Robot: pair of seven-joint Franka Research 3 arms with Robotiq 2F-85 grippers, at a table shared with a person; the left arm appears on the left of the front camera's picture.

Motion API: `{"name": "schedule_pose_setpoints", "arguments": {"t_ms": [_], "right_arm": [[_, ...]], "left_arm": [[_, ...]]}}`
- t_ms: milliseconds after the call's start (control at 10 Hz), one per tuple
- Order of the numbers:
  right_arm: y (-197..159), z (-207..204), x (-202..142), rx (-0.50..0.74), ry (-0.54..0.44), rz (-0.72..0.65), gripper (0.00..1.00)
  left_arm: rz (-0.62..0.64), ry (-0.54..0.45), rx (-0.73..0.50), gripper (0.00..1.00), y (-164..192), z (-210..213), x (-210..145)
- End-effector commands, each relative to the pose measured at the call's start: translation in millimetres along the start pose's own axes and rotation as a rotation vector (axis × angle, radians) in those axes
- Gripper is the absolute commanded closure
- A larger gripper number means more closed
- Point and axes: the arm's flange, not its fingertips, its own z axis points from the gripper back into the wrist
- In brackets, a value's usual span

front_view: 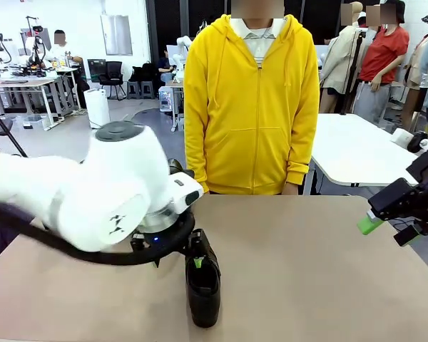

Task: Organize the shoes by placing them on the stand.
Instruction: Place the Shoe from the middle of the table onto the Shoes Stand.

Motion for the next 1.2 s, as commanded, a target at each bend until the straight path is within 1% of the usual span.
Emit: {"name": "schedule_pose_setpoints", "arguments": {"t_ms": [0, 200, 300, 400, 700, 800, 900, 1100], "right_arm": [[2, 1, 1, 0.022, 0.0, -0.016, 0.0], [2, 1, 1, 0.022, 0.0, -0.016, 0.0], [2, 1, 1, 0.022, 0.0, -0.016, 0.0], [2, 1, 1, 0.022, 0.0, -0.016, 0.0], [2, 1, 1, 0.022, 0.0, -0.016, 0.0], [2, 1, 1, 0.022, 0.0, -0.016, 0.0], [2, 1, 1, 0.022, 0.0, -0.016, 0.0], [2, 1, 1, 0.022, 0.0, -0.016, 0.0]], "left_arm": [[0.041, -0.014, 0.135, 0.0, -16, -13, 14], [0.064, 0.0, 0.185, 0.0, -21, -24, 18], [0.061, 0.014, 0.17, 0.0, -20, -30, 19], [0.057, 0.057, 0.151, 0.0, -25, -37, 20], [0.037, 0.104, 0.164, 0.0, -31, -52, 17], [0.022, 0.108, 0.164, 0.0, -32, -59, 16], [0.008, 0.085, 0.17, 0.0, -35, -65, 17], [-0.002, 0.09, 0.175, 0.0, -34, -74, 17]]}}
